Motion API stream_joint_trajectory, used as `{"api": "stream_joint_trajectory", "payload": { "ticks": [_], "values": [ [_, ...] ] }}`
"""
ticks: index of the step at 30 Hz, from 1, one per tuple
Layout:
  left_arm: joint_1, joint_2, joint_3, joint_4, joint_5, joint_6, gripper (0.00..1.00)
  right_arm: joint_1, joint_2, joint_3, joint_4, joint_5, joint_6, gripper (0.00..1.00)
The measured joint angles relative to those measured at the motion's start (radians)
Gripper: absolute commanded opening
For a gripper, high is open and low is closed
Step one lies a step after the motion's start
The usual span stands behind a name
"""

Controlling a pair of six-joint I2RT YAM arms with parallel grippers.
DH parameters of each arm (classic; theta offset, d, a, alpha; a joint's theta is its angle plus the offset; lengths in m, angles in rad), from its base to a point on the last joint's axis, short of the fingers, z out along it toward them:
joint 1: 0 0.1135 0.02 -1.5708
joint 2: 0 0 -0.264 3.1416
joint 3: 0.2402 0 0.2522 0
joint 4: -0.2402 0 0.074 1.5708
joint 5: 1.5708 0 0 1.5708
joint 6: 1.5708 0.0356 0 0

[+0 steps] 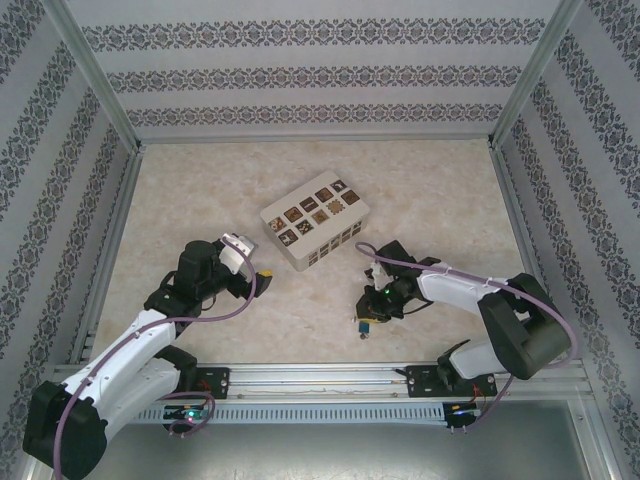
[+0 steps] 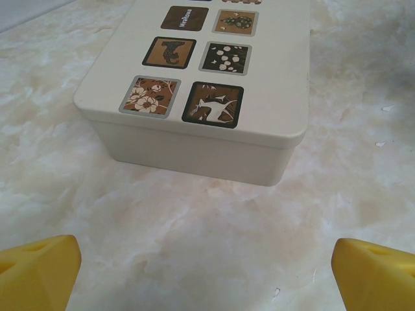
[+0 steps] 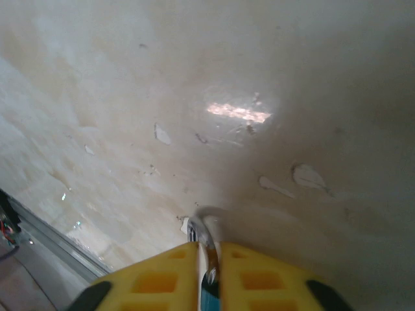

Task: Unlock the padlock with the key

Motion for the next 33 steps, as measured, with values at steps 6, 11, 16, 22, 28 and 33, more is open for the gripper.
{"api": "stream_joint_trajectory", "payload": {
  "ticks": [6,11,16,22,28,33],
  "values": [
    [0.000,0.005,0.000,0.000,-0.003,0.001,0.99,0.000,-0.014,0.007,-0.009,0.004,-0.019,0.29],
    [0.000,0.013,0.000,0.000,-0.004,0.008,0.99,-0.023,-0.087,0.020,-0.043,0.030,-0.039,0.34],
    [-0.001,0.013,0.000,0.000,-0.016,0.016,0.99,-0.081,-0.201,0.040,-0.080,0.081,-0.070,0.37],
    [-0.001,0.010,0.000,-0.001,-0.031,0.026,0.99,-0.170,-0.356,0.050,-0.077,0.175,-0.100,0.43],
    [-0.001,-0.002,0.000,-0.001,-0.053,0.031,0.99,-0.277,-0.437,0.072,-0.060,0.242,-0.169,0.49],
    [-0.001,-0.016,0.000,-0.002,-0.072,0.039,0.99,-0.383,-0.459,0.095,-0.037,0.276,-0.243,0.59]
  ]
}}
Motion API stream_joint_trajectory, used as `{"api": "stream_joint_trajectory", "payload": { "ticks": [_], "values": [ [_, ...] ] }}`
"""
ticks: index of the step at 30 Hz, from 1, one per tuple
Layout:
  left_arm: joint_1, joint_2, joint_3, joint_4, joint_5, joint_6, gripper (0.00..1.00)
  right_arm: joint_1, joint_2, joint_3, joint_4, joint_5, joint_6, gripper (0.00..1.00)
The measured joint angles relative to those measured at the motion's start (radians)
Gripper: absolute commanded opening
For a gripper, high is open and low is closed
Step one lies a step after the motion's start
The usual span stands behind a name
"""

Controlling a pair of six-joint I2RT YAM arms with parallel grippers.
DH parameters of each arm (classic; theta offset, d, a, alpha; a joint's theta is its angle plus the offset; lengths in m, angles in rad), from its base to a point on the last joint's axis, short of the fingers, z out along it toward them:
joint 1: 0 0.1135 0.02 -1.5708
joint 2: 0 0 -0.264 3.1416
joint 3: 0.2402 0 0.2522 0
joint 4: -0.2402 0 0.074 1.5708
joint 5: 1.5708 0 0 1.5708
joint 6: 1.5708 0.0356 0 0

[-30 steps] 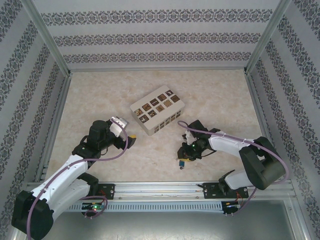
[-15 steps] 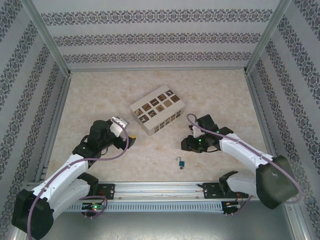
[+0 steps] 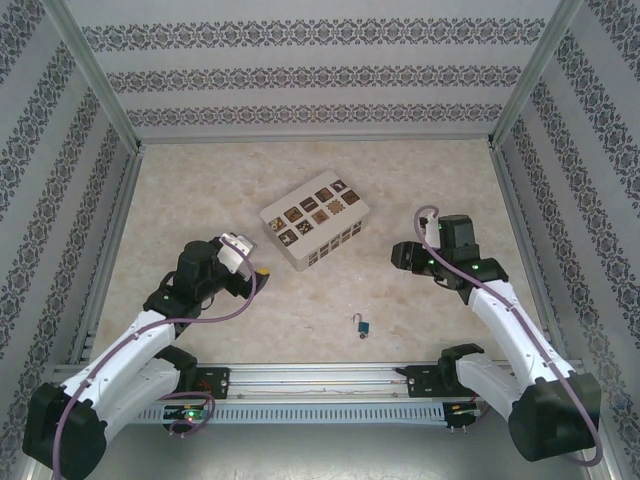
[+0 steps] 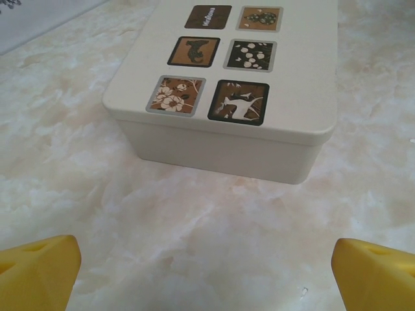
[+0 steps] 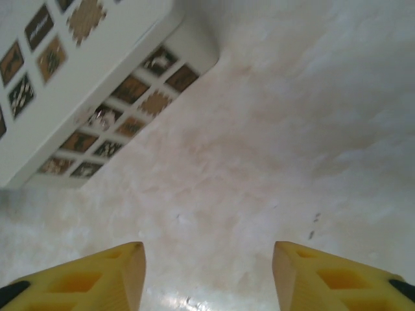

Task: Unlock the padlock with the key

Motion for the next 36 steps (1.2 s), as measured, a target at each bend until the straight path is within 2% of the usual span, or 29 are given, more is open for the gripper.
{"api": "stream_joint_trajectory", "payload": {
  "ticks": [2,6,9,10,20,26,36],
  "values": [
    [0.000,-0.010,-0.002,0.000,-0.007,0.003,0.99,-0.042,-0.010,0.000,0.015,0.010,-0.021,0.63],
    [0.000,-0.025,-0.002,-0.002,-0.018,0.007,0.99,-0.120,-0.037,-0.026,0.095,0.026,-0.069,0.80],
    [0.000,-0.027,-0.002,-0.002,-0.026,0.010,0.99,-0.165,-0.053,-0.074,0.166,0.045,-0.109,0.97],
    [0.000,-0.028,-0.002,-0.002,-0.028,0.010,0.99,-0.178,-0.055,-0.096,0.191,0.055,-0.122,0.98],
    [0.000,-0.027,-0.005,-0.002,-0.030,0.011,0.99,-0.243,-0.047,-0.311,0.484,0.164,-0.215,0.98],
    [0.000,-0.025,-0.005,-0.002,-0.033,0.014,0.99,-0.251,0.013,-0.410,0.734,0.196,-0.228,0.99],
    [0.000,-0.020,-0.005,-0.002,-0.033,0.014,0.99,-0.255,0.151,-0.465,1.097,0.193,-0.254,0.98]
  ]
}}
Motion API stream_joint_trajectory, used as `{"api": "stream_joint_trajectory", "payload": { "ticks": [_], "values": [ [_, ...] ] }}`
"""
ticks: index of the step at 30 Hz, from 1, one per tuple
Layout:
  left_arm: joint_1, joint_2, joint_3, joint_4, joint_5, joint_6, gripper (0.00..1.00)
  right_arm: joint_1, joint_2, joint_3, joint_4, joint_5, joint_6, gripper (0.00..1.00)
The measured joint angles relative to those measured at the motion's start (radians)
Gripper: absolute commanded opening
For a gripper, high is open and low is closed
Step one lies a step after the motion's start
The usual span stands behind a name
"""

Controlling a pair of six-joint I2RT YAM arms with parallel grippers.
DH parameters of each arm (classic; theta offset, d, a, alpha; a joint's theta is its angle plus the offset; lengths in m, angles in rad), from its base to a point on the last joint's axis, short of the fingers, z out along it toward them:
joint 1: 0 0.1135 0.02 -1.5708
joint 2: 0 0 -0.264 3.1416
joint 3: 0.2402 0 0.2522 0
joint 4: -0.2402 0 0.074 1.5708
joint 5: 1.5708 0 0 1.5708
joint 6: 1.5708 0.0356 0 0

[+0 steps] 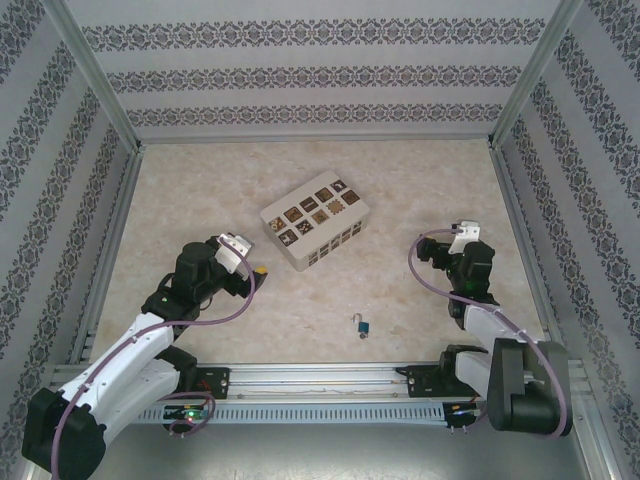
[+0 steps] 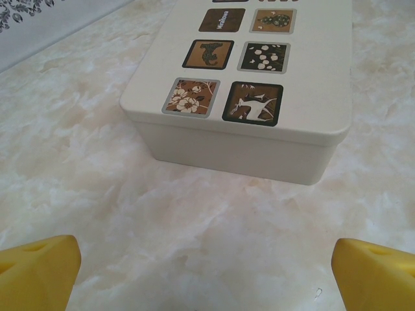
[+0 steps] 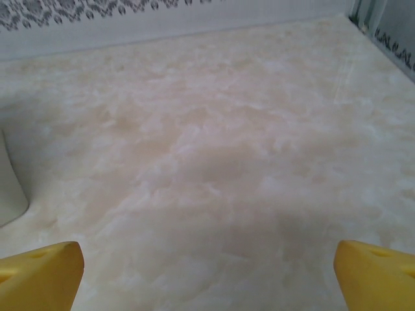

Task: Unlock the padlock with the key

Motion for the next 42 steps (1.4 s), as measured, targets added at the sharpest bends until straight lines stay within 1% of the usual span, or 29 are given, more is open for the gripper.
{"api": "stream_joint_trajectory", "payload": {
  "ticks": [9,14,17,23,25,30,36,39,42],
  "values": [
    [0.000,0.006,0.000,0.000,0.000,0.000,0.99,0.000,0.196,-0.007,0.293,-0.042,0.004,0.98],
    [0.000,0.006,0.000,0.000,-0.005,0.000,0.99,0.000,0.393,-0.007,0.500,-0.075,0.010,0.98],
    [0.000,0.005,0.000,0.000,-0.015,0.004,0.99,0.000,0.477,-0.009,0.574,-0.076,0.020,0.99],
    [0.000,0.001,0.000,0.000,-0.048,0.020,0.99,0.001,0.474,0.009,0.590,-0.076,0.027,0.98],
    [0.000,0.001,0.000,0.000,-0.061,0.023,0.99,0.009,0.468,0.034,0.554,-0.065,0.026,0.99],
    [0.000,0.011,0.000,0.000,-0.127,0.008,0.99,0.079,0.445,0.141,0.414,0.018,-0.004,0.98],
    [0.000,0.047,0.030,-0.026,-0.238,-0.073,0.99,0.094,0.439,0.158,0.353,0.056,-0.023,0.98],
    [0.000,0.060,0.034,0.021,-0.295,-0.116,0.99,0.094,0.439,0.158,0.337,0.060,-0.023,0.98],
    [0.000,0.102,0.027,0.115,-0.349,-0.126,0.99,0.094,0.439,0.158,0.332,0.061,-0.024,0.98]
  ]
}}
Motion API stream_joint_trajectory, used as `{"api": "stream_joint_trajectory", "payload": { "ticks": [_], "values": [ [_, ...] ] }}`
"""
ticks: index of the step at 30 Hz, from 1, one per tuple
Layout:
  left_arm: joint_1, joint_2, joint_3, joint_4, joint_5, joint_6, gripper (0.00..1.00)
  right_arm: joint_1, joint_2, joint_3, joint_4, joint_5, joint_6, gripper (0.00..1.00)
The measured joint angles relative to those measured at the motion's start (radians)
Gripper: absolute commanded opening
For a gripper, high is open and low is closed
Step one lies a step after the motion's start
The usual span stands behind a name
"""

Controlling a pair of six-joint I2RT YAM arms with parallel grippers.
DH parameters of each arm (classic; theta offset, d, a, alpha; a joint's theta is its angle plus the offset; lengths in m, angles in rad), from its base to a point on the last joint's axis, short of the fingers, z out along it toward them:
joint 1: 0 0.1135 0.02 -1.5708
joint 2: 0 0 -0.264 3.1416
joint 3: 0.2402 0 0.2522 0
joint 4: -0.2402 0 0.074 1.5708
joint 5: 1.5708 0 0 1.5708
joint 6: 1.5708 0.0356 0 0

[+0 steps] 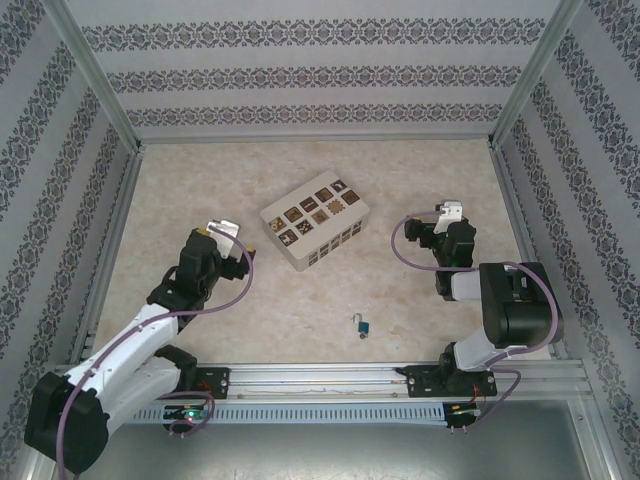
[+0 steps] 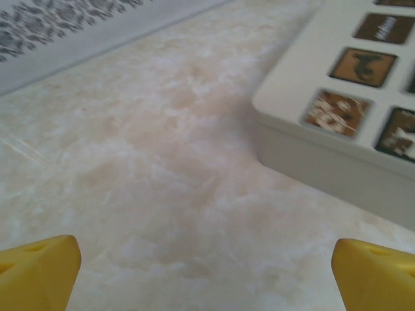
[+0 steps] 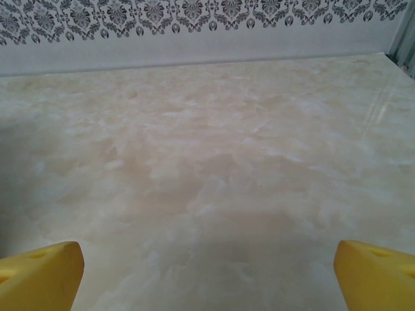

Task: Unlock the padlock with the key

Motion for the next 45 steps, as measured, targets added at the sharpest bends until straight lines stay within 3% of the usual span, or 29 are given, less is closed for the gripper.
{"api": "stream_joint_trajectory", "payload": {
  "ticks": [4,10,23,33,39,45],
  "values": [
    [0.008,0.068,-0.057,0.171,-0.093,0.008,0.99,0.000,0.000,0.000,-0.002,0.003,-0.002,0.98],
    [0.072,0.156,-0.135,0.328,-0.117,0.012,0.99,0.000,0.000,0.000,-0.008,0.003,-0.002,0.98],
    [0.121,0.392,-0.206,0.712,-0.035,-0.006,0.99,0.000,0.000,0.000,-0.008,0.004,-0.002,0.98],
    [0.163,0.587,-0.177,0.909,0.019,0.039,0.99,0.000,0.000,0.000,-0.008,0.005,-0.002,0.98],
    [0.208,0.611,-0.208,1.056,0.042,0.026,0.99,0.000,0.000,0.000,-0.008,0.006,-0.002,0.98],
    [0.251,0.743,-0.239,1.189,0.053,-0.004,0.99,0.000,0.000,0.000,-0.008,0.006,-0.002,0.98]
  ]
}}
